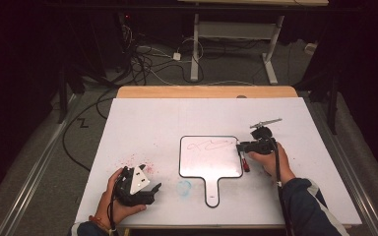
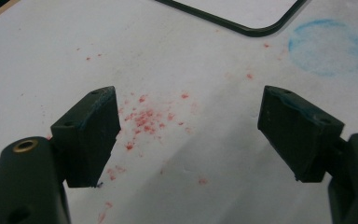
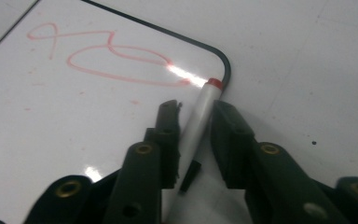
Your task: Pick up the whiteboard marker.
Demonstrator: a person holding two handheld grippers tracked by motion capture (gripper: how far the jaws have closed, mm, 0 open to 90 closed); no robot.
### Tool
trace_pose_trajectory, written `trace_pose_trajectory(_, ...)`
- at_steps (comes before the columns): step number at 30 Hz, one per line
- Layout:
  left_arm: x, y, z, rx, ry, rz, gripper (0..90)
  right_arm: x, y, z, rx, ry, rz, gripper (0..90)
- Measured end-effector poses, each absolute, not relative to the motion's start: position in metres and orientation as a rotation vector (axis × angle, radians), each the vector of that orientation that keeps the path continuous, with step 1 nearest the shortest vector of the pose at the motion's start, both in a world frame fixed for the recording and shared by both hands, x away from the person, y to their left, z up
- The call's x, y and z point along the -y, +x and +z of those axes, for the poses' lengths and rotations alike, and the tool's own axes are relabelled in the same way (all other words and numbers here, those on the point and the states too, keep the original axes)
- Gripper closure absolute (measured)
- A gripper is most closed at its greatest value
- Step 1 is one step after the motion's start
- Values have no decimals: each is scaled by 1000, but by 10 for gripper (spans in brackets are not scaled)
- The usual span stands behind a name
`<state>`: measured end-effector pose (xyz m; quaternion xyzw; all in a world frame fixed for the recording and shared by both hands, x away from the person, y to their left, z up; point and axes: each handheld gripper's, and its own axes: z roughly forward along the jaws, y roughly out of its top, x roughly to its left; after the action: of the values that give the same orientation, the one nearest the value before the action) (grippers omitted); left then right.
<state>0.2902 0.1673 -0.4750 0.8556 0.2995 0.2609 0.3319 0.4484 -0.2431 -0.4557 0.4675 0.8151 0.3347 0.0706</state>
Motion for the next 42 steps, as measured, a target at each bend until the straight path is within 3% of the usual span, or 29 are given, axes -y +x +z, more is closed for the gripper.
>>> trace_pose_trajectory(3,-164,291,-474,-778,2237,676,197,242,446,-454,-2464,1378,1012,808)
trace_pose_trajectory(10,-160,294,-474,-819,2222,620,207,237,443,-454,-2495,1321,991,811)
trace_pose_trajectory(20,-152,306,-455,-846,2073,490,220,232,428,-435,-2435,1203,1086,813)
trace_pose_trajectory(32,-77,331,-431,-718,2009,355,249,200,389,-412,-2297,960,1315,813)
trace_pose_trajectory(42,-31,352,-436,-760,1916,184,331,176,363,-407,-2266,858,1442,813)
